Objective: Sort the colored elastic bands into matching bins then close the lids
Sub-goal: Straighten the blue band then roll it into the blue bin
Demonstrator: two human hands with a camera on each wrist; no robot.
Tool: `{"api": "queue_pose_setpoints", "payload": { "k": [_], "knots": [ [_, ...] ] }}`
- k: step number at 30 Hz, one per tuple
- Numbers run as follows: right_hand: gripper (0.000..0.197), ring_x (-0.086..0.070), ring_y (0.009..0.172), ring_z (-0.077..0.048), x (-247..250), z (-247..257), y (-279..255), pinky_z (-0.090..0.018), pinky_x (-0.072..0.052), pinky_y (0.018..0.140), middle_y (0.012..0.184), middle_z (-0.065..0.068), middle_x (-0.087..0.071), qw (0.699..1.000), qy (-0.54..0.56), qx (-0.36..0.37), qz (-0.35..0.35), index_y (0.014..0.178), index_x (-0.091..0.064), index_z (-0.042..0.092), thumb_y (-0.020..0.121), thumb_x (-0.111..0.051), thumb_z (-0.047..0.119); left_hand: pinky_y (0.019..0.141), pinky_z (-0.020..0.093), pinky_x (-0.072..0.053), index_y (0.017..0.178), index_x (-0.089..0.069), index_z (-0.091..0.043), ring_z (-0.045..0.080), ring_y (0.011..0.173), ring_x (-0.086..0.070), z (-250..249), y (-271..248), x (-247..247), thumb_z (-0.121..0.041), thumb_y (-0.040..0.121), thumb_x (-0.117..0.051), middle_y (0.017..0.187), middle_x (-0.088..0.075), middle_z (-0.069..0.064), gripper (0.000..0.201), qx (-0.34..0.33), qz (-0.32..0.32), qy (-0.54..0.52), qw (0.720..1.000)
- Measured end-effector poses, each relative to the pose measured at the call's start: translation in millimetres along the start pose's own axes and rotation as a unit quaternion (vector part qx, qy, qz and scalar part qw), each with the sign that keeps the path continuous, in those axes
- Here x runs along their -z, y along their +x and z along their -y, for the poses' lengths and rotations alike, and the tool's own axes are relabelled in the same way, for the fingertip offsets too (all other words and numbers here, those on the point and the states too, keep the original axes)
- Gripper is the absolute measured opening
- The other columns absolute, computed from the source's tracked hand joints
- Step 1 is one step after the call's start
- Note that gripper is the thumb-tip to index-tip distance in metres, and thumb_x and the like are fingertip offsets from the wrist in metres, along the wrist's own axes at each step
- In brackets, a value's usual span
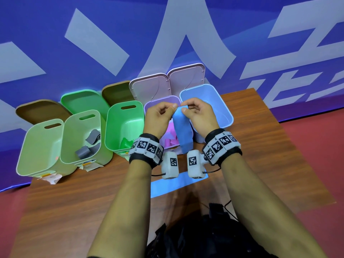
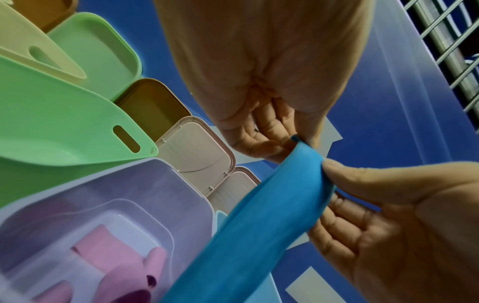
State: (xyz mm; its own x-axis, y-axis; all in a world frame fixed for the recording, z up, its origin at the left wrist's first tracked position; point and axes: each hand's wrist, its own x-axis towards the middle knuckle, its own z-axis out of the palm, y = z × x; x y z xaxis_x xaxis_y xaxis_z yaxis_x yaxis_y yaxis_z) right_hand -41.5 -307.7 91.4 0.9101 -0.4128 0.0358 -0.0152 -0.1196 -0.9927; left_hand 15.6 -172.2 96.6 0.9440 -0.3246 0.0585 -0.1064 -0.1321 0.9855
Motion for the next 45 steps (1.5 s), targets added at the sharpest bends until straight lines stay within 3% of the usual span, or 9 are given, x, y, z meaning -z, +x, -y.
{"api": "queue_pose_setpoints", "payload": {
  "k": [5,11,17,23,27,31,36,40,45],
  "knots": [
    [0.018,-0.064,0.087,-0.017,-1.7,-6.2,3.2,-0.029,-0.053,0.088,0.087,0.002,-0.068,1.0,-0.012,0.001,-0.012,0.085,-0.066,0.024,0.091,-0.063,0.007,0.067,0.018,-0.049,0.092,-0.069,-0.006,0.003,0.066,-0.058,1.6,-3.5,0.3,-0.014,0.093,-0.067,0.073,-0.067,-0.007,0.008,0.016,-0.003,-0.014,1.0],
    [0.006,-0.063,0.084,-0.016,-3.5,-10.1,4.9,-0.025,-0.052,0.083,0.085,0.0,-0.068,1.0,-0.019,-0.009,-0.02,0.09,-0.068,0.012,0.093,-0.063,0.01,0.08,0.019,-0.052,0.099,-0.067,-0.005,0.003,0.08,-0.064,-1.4,-8.0,2.5,0.003,0.087,-0.068,0.088,-0.069,-0.003,0.014,0.001,0.023,-0.035,0.999],
    [0.014,-0.065,0.093,-0.017,-4.7,-11.0,0.8,-0.03,-0.054,0.091,0.093,0.001,-0.069,1.0,0.028,-0.004,-0.006,0.105,-0.071,0.015,0.092,-0.066,0.013,0.082,0.026,-0.052,0.099,-0.069,-0.007,0.013,0.079,-0.061,3.3,-6.4,5.0,-0.004,0.09,-0.067,0.082,-0.068,0.004,0.01,0.011,0.007,-0.026,1.0],
    [0.011,-0.067,0.089,-0.027,-8.6,-8.6,1.3,-0.045,-0.056,0.092,0.092,-0.014,-0.071,0.999,0.049,-0.001,-0.016,0.092,-0.073,0.019,0.084,-0.065,0.02,0.078,0.025,-0.054,0.096,-0.068,-0.009,0.012,0.078,-0.064,3.6,-6.4,5.9,-0.003,0.09,-0.068,0.08,-0.07,-0.003,0.008,0.022,0.003,-0.052,0.998],
    [0.007,-0.065,0.082,-0.017,-8.8,-9.4,2.6,-0.044,-0.056,0.09,0.086,-0.008,-0.072,0.999,0.036,-0.015,-0.019,0.087,-0.073,0.018,0.086,-0.066,0.021,0.083,0.023,-0.054,0.103,-0.067,0.0,0.01,0.083,-0.066,5.7,-7.0,6.3,0.003,0.084,-0.071,0.089,-0.071,0.001,0.02,0.026,0.004,-0.048,0.998],
    [0.008,-0.065,0.083,-0.013,-7.4,-8.3,1.4,-0.036,-0.056,0.088,0.089,-0.004,-0.073,0.999,0.027,-0.013,-0.024,0.088,-0.074,0.015,0.091,-0.067,0.016,0.082,0.022,-0.053,0.093,-0.071,-0.009,0.01,0.08,-0.065,6.4,-7.6,6.3,-0.001,0.085,-0.072,0.086,-0.071,0.0,0.011,0.031,0.0,-0.045,0.999],
    [0.015,-0.067,0.096,-0.026,-7.2,-9.3,1.3,-0.036,-0.055,0.092,0.099,-0.012,-0.069,0.998,0.057,-0.019,-0.007,0.103,-0.073,0.019,0.089,-0.068,0.017,0.08,0.025,-0.053,0.101,-0.072,-0.002,0.012,0.079,-0.063,6.0,-8.6,5.9,-0.006,0.089,-0.069,0.089,-0.072,0.008,0.013,0.036,0.001,-0.048,0.998],
    [0.006,-0.064,0.082,-0.02,-6.4,-7.4,1.4,-0.032,-0.053,0.082,0.081,-0.001,-0.067,0.999,0.047,-0.006,-0.005,0.09,-0.071,0.017,0.089,-0.067,0.012,0.083,0.028,-0.054,0.113,-0.07,-0.016,0.016,0.077,-0.059,5.9,-9.9,5.0,-0.007,0.088,-0.071,0.082,-0.065,0.01,0.027,0.031,-0.004,-0.073,0.997],
    [0.006,-0.061,0.077,-0.013,-6.1,-8.2,1.1,-0.026,-0.05,0.077,0.08,0.002,-0.067,0.998,0.049,-0.017,-0.022,0.089,-0.072,0.015,0.09,-0.066,0.016,0.083,0.023,-0.054,0.111,-0.068,0.001,0.011,0.085,-0.067,4.6,-11.4,2.5,0.005,0.083,-0.072,0.092,-0.072,0.006,0.029,0.03,0.001,-0.079,0.996]
  ]
}}
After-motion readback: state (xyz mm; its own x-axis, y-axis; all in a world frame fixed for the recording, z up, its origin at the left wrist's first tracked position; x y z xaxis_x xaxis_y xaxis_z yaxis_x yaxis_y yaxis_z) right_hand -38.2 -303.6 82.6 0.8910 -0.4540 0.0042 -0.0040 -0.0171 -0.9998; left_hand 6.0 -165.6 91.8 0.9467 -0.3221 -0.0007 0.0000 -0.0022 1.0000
